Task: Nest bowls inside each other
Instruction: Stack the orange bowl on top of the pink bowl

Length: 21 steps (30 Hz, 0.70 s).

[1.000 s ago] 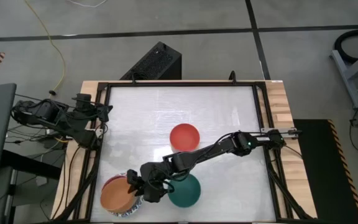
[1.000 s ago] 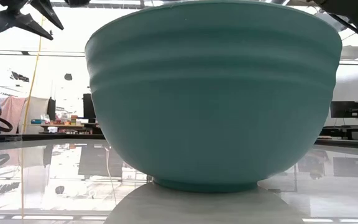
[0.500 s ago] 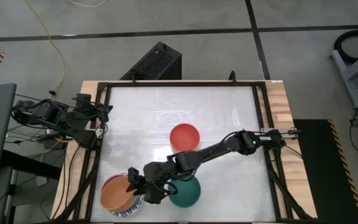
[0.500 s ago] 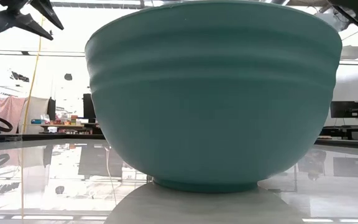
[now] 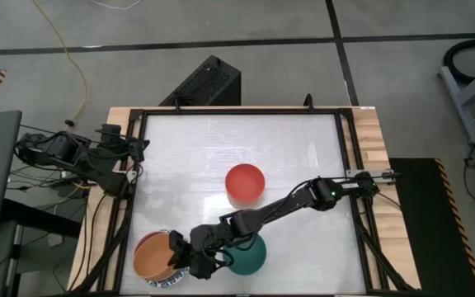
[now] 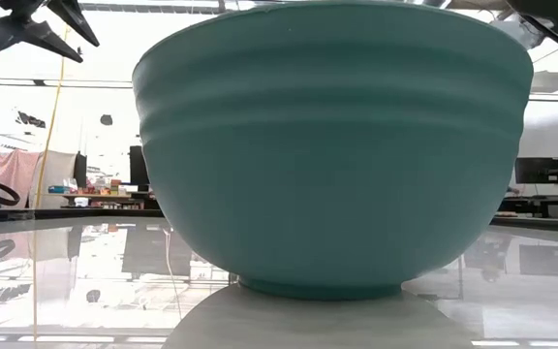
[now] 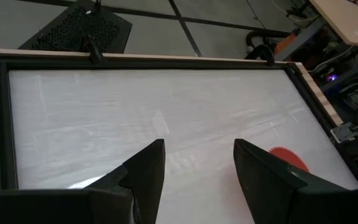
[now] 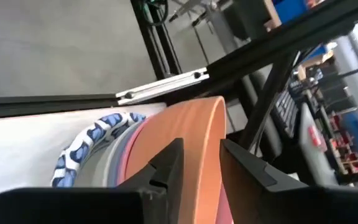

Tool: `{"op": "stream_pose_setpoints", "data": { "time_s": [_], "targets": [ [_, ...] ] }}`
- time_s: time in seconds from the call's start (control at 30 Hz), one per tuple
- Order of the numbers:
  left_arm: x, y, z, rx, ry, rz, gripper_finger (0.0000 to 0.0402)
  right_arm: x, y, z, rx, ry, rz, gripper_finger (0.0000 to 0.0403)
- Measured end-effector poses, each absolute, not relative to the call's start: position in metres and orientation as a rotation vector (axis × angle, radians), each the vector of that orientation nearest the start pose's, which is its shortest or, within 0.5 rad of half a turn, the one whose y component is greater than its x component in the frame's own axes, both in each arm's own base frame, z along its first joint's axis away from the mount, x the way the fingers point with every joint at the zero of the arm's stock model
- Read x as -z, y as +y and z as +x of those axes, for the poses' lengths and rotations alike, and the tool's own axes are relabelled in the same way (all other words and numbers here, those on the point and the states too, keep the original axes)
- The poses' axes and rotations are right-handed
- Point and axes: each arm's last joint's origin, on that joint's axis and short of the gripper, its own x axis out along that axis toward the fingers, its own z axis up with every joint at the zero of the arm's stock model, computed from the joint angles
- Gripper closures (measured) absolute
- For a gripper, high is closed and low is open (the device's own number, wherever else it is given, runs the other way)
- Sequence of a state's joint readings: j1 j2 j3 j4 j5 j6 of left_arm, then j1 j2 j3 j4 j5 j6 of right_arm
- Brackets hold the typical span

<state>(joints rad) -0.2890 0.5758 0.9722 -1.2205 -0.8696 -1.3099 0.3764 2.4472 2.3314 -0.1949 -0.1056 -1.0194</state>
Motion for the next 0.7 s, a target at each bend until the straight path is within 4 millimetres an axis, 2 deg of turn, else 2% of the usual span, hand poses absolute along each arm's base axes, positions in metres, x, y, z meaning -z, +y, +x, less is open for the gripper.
{"op": "stream_pose_setpoints", "data": {
  "time_s": [0.17,0.4,0.57,0.7],
  "targets": [
    [-0.334,0.004,0.064,-0.876,0.221,-0.776,0.0221,-0.262,0.212,0.527,-0.603,0.068,-1.023,0.0283],
    [-0.334,0.004,0.064,-0.876,0.214,-0.788,0.0221,-0.256,0.204,0.531,-0.602,0.124,-1.005,0.0283],
    [-0.334,0.004,0.064,-0.876,0.214,-0.789,0.0221,-0.261,0.202,0.53,-0.552,0.121,-1.05,0.0283],
    [-0.334,0.004,0.064,-0.876,0.214,-0.79,0.0221,-0.272,0.21,0.528,-0.537,0.066,-1.057,0.0283]
  ]
}}
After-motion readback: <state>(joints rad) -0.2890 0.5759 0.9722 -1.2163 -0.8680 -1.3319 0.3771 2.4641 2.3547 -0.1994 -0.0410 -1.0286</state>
